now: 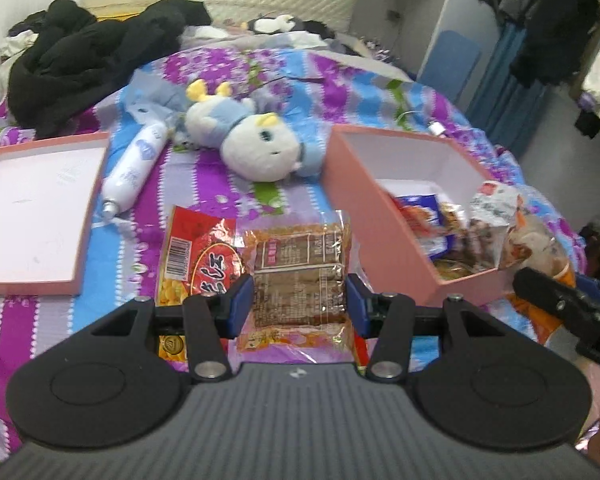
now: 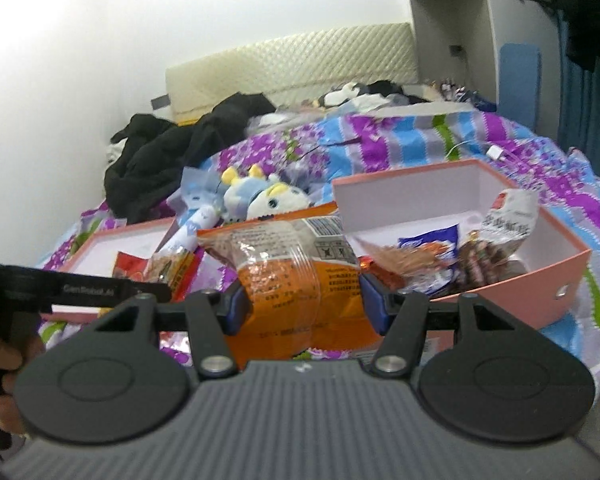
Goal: Organize snacks
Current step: 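Carry the strip packet and orange bag over the deep pink box with both tools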
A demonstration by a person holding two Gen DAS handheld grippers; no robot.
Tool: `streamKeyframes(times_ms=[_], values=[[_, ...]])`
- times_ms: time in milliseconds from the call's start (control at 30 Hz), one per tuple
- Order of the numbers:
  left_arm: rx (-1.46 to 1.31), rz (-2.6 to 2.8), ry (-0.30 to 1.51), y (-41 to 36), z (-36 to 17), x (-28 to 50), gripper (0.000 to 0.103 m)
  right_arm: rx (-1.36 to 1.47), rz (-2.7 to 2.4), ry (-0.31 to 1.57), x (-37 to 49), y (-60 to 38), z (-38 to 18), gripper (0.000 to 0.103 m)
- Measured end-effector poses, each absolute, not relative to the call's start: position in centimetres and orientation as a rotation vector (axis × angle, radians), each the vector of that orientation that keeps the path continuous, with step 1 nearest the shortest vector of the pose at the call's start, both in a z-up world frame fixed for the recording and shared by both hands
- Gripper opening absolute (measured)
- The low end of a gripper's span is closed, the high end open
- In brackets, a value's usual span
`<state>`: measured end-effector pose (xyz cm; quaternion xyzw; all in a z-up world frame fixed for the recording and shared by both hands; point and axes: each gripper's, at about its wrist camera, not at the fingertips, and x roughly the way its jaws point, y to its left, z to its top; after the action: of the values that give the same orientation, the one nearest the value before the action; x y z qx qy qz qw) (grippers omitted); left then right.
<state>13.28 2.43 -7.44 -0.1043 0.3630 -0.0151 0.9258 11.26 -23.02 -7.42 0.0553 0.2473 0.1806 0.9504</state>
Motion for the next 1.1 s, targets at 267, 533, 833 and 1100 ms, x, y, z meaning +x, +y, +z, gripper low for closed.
streamKeyframes(times_ms=[267, 533, 833, 1100], values=[[-0.219, -0.138, 0.701, -1.7, -4.4, 12.7, 0.055, 0.135, 0.282, 0.516, 9.1, -27.1, -6.4, 0.06], [-0.218, -0.204, 0.703, -4.2, -4.2, 16.4, 0.055, 0.136, 0.232, 0.521, 11.7, -28.9, -6.8, 0.061], [-0.194, -0.24, 0.728, -6.5, -5.0, 25.2, 0.055, 0.125, 0.19, 0.54, 19.1, -31.2, -7.4, 0.061], [-0.175, -0.288, 0.781, -8.9, -7.3, 34.0, 0.055, 0.124, 0.175, 0.595, 25.7, -32.0, -9.5, 0.061]])
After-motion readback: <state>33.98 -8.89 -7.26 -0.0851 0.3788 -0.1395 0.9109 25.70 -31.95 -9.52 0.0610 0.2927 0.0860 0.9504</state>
